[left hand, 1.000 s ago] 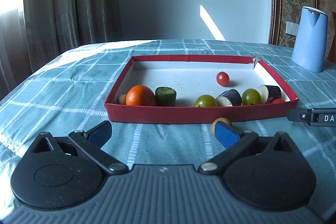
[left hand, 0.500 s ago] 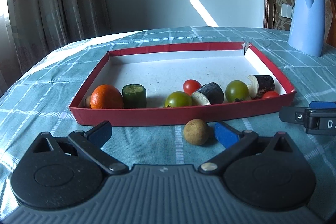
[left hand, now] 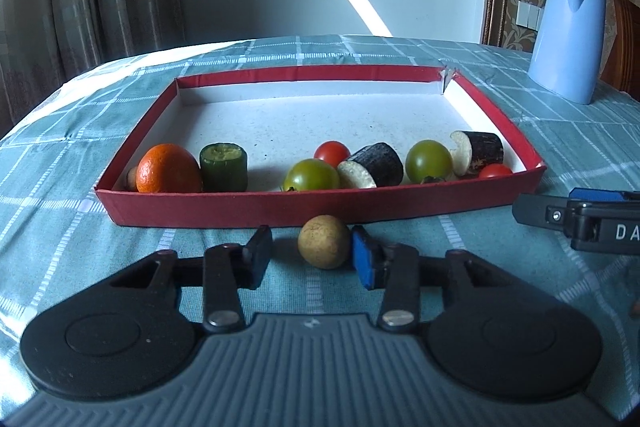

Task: Organize fruits
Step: 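Move the left gripper to the small brown potato and close on it, then lower the potato into the box and open the left gripper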

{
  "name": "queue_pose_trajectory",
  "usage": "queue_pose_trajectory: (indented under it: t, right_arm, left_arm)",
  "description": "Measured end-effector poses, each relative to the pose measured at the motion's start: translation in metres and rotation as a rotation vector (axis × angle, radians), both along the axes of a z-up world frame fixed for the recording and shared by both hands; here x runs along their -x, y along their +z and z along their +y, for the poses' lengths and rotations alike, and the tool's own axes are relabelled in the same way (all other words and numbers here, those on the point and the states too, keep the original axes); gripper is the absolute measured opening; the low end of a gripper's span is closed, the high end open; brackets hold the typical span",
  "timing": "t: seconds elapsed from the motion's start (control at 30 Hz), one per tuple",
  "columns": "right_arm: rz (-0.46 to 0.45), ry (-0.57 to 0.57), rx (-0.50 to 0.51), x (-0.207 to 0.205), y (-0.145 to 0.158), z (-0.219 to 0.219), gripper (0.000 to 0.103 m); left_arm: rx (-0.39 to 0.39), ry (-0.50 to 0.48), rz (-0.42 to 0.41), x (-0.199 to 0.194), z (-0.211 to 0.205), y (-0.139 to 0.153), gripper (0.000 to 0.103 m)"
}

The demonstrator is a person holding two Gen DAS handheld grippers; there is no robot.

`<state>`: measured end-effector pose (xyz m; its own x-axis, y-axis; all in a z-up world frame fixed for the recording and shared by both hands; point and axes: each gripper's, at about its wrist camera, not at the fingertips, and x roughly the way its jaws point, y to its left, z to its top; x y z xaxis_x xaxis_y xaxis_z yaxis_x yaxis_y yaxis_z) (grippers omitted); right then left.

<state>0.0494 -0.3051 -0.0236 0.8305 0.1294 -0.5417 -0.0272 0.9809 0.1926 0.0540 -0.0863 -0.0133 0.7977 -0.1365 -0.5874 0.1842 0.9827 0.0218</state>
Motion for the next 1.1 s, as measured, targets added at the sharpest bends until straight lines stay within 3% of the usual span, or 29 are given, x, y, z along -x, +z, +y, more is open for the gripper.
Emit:
queue_pose_trajectory:
  t: [0.07, 0.43, 0.97, 1.1]
  right_arm:
    - [0.0, 0.001, -0.001, 0.0, 0.0, 0.0, 0.089]
    - [-0.001, 0.002, -0.002, 0.001, 0.0, 0.0, 0.09]
    - [0.0, 0.006, -0.002, -0.001, 0.0, -0.001, 0.092]
    - [0.0, 0.006, -0.002, -0.001, 0.0, -0.001, 0.092]
  left_arm:
    - [0.003, -0.006, -0.003, 0.003, 0.0, 0.001, 0.026]
    - [0.037, 0.003, -0.11, 0.032, 0.027, 0.018, 0.025]
    - [0.041, 0.037, -0.159, -0.027, 0.023, 0.041, 0.026]
    - [0.031, 0.059, -0.182, -0.028, 0.022, 0.04, 0.049]
